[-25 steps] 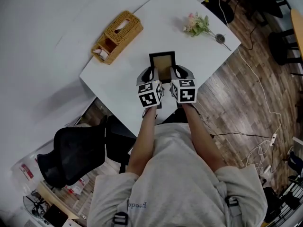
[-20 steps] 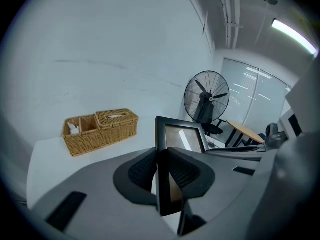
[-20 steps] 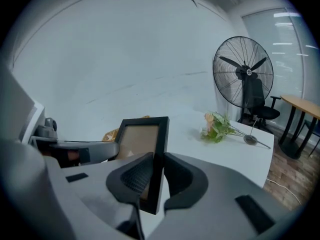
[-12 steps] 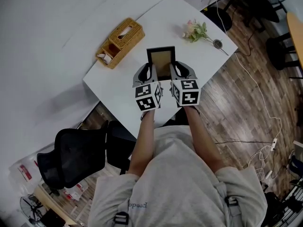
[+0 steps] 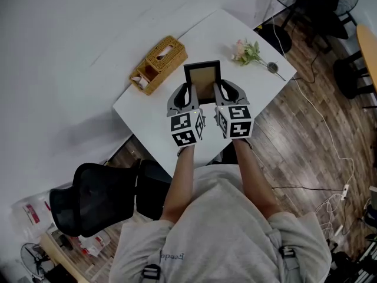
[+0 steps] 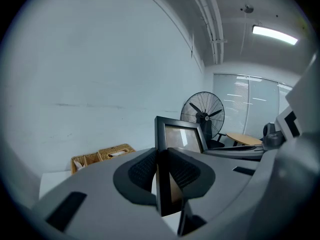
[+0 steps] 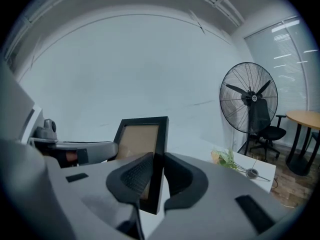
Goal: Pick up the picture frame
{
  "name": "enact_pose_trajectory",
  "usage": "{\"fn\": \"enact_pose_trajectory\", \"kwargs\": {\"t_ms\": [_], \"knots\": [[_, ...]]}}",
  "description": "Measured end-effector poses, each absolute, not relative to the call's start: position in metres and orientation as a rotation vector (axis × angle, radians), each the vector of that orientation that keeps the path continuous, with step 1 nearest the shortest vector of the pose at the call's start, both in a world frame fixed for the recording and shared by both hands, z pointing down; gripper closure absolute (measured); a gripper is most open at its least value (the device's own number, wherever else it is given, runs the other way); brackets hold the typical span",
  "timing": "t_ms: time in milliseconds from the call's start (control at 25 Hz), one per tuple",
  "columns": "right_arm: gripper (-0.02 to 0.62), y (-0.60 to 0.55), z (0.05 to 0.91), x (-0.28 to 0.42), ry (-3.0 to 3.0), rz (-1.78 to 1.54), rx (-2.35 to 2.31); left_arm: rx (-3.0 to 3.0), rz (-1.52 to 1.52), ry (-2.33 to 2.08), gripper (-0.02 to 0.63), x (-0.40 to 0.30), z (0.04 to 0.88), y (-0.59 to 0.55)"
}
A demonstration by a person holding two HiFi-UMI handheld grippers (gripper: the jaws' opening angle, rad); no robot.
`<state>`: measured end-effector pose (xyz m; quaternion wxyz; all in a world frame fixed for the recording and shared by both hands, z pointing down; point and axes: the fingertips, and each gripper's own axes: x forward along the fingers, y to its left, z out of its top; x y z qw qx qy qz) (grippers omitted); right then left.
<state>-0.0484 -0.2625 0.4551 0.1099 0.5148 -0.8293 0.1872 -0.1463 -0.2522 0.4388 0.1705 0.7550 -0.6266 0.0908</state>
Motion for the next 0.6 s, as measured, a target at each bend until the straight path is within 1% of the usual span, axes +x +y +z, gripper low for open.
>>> {"fn": "enact_pose_trajectory", "kwargs": {"t_ms": [280,600], "knots": [[0.522,-0.263,0.427,-0.059,-2.503,0.449,1.481,2.163,0.185,-1.812,0.52,-0.157,0.413,-0.252],[0.522,-0.257,0.425,-0.055,-2.494,0.418,1.475,2.173,0.177,-1.785,0.518,-0.153,0.417,-0.247]]}}
